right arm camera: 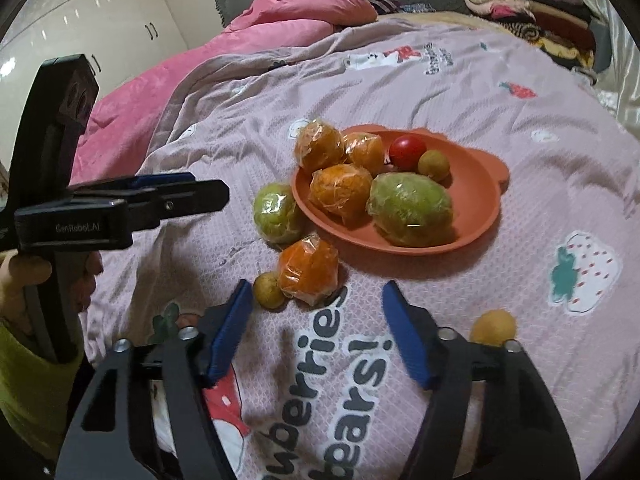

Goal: Organize fruits
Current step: 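Grasp a large wrapped green fruit with the left gripper while the right grasps a wrapped orange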

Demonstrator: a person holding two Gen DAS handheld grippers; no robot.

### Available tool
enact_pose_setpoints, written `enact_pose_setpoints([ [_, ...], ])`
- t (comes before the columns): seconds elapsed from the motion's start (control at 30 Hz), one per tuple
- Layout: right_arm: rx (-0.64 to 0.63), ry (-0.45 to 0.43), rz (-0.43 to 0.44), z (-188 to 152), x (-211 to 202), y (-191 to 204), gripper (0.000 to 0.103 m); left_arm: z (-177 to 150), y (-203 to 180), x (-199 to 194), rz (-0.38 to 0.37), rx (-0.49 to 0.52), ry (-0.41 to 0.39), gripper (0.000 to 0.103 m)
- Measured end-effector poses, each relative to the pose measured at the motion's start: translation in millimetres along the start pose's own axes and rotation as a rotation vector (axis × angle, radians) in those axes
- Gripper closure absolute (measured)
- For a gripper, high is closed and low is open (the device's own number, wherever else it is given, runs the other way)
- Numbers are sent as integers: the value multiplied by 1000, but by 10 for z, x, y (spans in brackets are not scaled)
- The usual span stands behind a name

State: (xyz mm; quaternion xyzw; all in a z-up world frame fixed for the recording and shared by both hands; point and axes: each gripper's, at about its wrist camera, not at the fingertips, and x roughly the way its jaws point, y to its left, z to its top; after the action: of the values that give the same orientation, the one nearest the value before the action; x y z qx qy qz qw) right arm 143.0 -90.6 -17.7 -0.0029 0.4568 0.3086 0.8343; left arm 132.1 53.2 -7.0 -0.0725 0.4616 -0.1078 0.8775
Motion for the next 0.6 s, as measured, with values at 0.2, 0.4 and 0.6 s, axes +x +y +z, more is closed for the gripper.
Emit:
enact_pose_setpoints([
  [0.2, 44, 24, 36, 75, 176, -20, 53, 24, -20, 68, -38, 4, 17, 35],
  [0.4, 31, 48, 51, 120, 305, -9, 58, 62, -63, 215, -61, 18, 52, 39],
  [0.6, 8, 48, 64, 126, 324, -21, 66, 58, -82, 407, -60, 35, 102, 42],
])
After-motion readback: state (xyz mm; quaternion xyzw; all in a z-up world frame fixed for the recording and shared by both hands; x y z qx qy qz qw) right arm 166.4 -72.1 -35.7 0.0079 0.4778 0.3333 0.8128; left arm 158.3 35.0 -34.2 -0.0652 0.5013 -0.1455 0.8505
